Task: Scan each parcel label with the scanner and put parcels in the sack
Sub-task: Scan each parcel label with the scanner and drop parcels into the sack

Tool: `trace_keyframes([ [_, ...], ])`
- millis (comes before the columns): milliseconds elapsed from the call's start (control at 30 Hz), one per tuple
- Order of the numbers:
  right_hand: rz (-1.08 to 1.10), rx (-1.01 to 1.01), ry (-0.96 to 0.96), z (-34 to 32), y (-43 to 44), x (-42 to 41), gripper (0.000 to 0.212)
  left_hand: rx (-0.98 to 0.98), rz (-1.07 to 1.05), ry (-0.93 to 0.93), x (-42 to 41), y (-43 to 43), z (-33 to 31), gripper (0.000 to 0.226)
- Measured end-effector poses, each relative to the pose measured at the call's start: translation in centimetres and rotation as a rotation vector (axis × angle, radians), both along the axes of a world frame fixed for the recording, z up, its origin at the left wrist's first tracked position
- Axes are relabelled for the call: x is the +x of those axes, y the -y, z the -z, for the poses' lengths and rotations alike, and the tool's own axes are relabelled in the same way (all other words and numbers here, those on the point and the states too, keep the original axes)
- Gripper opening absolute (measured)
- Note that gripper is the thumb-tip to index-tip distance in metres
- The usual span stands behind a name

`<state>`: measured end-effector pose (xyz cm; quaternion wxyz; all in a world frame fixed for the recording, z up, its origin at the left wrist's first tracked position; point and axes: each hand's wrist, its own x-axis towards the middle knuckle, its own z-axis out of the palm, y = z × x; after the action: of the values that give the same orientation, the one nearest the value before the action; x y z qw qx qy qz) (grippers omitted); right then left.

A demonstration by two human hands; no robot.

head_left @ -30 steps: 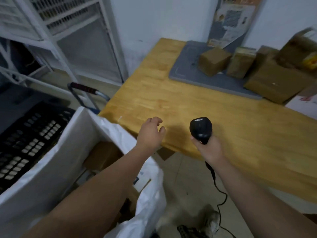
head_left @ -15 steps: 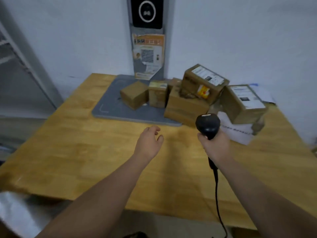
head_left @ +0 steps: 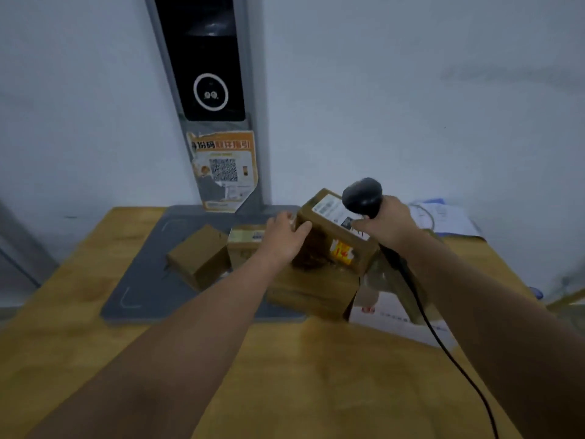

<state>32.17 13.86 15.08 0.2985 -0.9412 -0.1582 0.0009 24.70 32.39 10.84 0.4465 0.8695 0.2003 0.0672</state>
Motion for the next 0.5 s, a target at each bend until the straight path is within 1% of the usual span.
trace_keyframes([
  [67,0.009,-0.051,-0.059,0.0,-0.7,2.4,0.024,-0.010,-0.023,-0.053,2.3,-0.3,0.3,0.068],
  [200,0.029,0.074,-0.271,1.1,-0.9,4.7,0.022,0.040,-0.030,-0.169,4.9,-0.7,1.6,0.086],
  [267,0.040,0.104,-0.342,1.8,-0.8,5.0,0.024,0.048,-0.037,-0.259,5.2,-0.3,1.9,0.088],
  [333,0.047,0.128,-0.355,2.3,-0.8,5.1,0.026,0.019,-0.052,-0.312,5.2,0.3,2.0,0.086],
  [400,0.027,0.149,-0.368,2.5,-0.7,4.9,0.027,-0.057,-0.086,-0.300,5.3,0.8,2.1,0.087],
  [500,-0.005,0.182,-0.378,2.4,-0.4,4.0,0.027,-0.212,-0.182,-0.209,5.3,2.1,2.0,0.084],
])
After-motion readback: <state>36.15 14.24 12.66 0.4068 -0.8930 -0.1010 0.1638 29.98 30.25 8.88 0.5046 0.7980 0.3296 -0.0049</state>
